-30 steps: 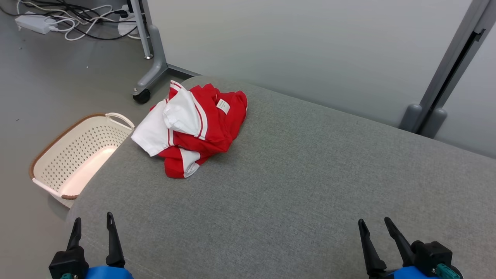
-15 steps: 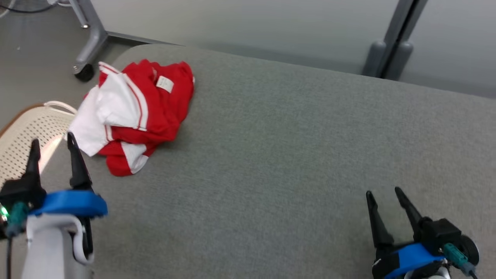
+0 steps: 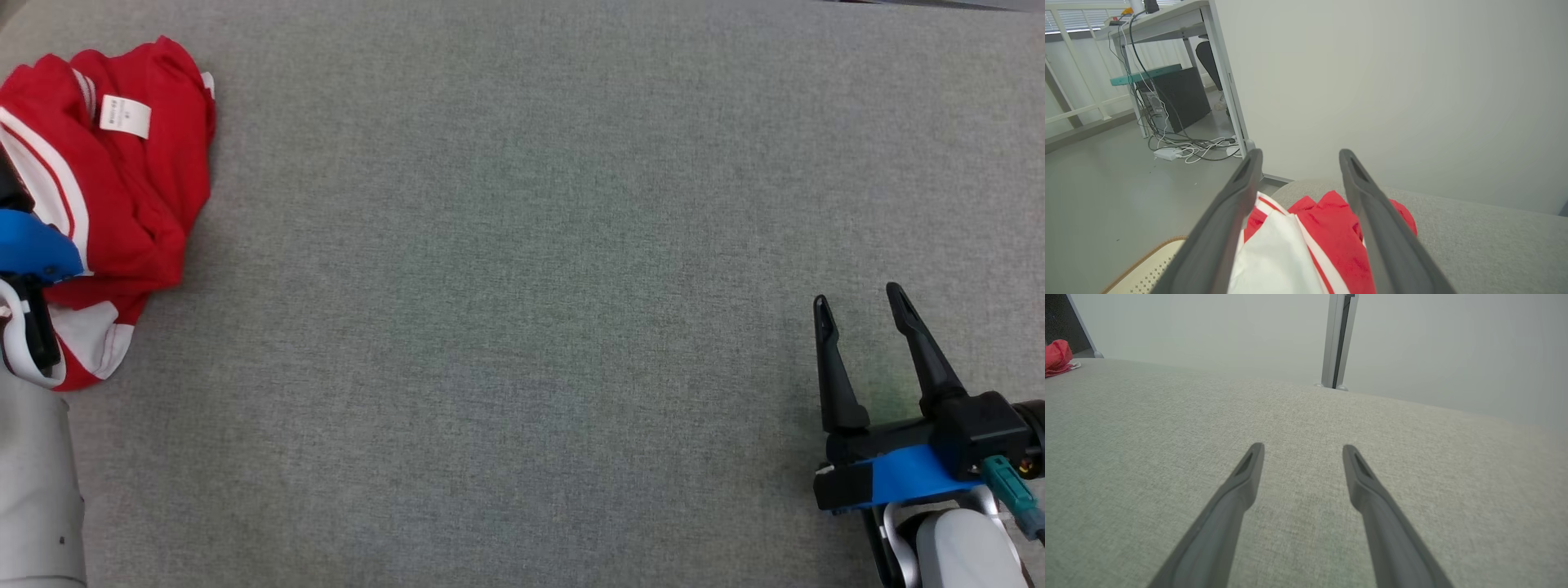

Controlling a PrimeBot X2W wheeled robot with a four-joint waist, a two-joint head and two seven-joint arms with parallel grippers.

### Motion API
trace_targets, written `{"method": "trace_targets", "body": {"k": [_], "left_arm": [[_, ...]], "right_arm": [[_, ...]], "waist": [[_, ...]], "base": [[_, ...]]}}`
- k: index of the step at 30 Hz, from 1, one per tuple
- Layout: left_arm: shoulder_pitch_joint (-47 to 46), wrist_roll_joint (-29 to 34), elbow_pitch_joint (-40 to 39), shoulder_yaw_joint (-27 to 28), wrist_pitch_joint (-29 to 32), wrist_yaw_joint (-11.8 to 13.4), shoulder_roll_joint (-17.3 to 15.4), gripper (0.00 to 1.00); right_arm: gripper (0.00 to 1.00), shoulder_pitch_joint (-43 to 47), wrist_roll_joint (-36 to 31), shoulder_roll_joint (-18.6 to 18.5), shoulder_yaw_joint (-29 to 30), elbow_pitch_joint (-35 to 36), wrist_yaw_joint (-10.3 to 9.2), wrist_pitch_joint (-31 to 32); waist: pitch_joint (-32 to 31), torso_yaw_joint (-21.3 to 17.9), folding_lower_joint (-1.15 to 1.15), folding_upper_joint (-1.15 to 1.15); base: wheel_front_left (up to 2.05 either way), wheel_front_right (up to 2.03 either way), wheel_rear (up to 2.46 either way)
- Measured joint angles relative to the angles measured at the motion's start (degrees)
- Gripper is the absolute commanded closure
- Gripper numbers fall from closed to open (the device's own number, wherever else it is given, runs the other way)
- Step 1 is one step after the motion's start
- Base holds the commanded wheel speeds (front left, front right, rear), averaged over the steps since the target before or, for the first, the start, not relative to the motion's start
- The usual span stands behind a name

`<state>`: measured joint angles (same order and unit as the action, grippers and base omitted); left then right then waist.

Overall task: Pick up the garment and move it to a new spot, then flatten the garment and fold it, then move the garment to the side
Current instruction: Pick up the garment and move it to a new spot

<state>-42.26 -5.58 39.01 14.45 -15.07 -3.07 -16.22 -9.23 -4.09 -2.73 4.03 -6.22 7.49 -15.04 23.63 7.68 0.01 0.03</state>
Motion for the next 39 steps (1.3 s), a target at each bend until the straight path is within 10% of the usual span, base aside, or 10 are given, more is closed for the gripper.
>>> {"method": "trace_targets", "body": {"k": [15,16,27,39], "left_arm": [[-6.96,-3.36,29.65,-1.6,7.42,-3.54,-1.24,0.0],[-7.03,-3.46,30.06,-2.1,7.35,-3.7,-0.98,1.0],[-9.92,-3.77,26.54,-5.69,0.62,-4.32,-2.26,1.0],[-14.71,-3.75,2.87,-15.12,0.07,-4.32,-0.91,1.0]], "right_arm": [[0.0,-0.72,-0.31,0.0,-1.05,2.85,0.0,0.0],[0.0,-0.73,-0.31,0.0,-1.19,2.83,0.0,0.0],[0.0,-0.19,1.81,0.01,-2.58,0.37,0.0,0.0],[0.0,1.01,6.69,0.01,-5.01,-2.33,0.0,0.0]], "waist": [[0.95,-0.91,-0.01,-0.02],[0.83,-0.84,-0.02,-0.02],[-3.82,-0.4,-0.01,-0.02],[-9.53,-4.64,-0.02,-0.03]], "base": [[0.0,0.0,0.0],[0.0,0.0,0.0],[0.0,0.0,0.0],[0.0,0.0,0.0]]}}
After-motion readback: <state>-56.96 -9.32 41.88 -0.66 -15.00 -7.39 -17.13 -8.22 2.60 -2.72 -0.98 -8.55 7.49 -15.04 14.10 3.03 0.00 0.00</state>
